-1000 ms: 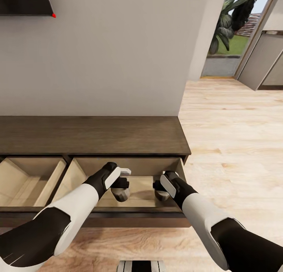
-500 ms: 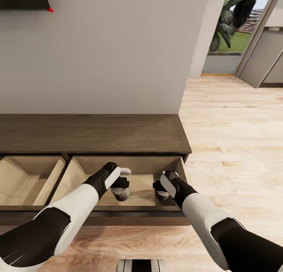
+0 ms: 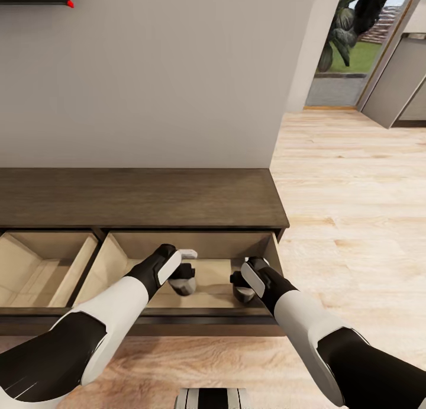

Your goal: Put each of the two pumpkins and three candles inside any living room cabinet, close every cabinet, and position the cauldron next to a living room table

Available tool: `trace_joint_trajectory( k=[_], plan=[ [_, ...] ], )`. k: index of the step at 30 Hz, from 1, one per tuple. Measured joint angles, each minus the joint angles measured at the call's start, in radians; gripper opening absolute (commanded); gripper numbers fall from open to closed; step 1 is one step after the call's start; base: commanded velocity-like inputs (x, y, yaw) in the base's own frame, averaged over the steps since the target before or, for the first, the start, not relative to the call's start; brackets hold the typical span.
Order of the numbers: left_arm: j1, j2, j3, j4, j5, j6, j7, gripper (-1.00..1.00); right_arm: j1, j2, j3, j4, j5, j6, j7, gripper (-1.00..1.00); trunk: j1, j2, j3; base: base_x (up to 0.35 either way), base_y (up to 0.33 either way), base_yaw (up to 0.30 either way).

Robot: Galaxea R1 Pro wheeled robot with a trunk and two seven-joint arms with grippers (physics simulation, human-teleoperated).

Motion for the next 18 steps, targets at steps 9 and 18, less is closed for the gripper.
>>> trace_joint_trajectory(
  k=[9,18],
  plan=[
    [0.004,0.0,0.0,0.0,0.001,-0.023,-0.001,-1.0,0.0,0.0,-0.001,-0.001,-0.001,0.0,0.0,-1.0,0.003,-0.001,-0.023,0.0,0.0,0.0],
    [0.018,0.0,0.0,-0.002,0.0,-0.039,-0.002,-1.0,0.0,0.0,0.0,-0.001,0.0,0.0,0.0,-1.0,0.003,-0.002,-0.027,0.0,0.0,0.0]
  ],
)
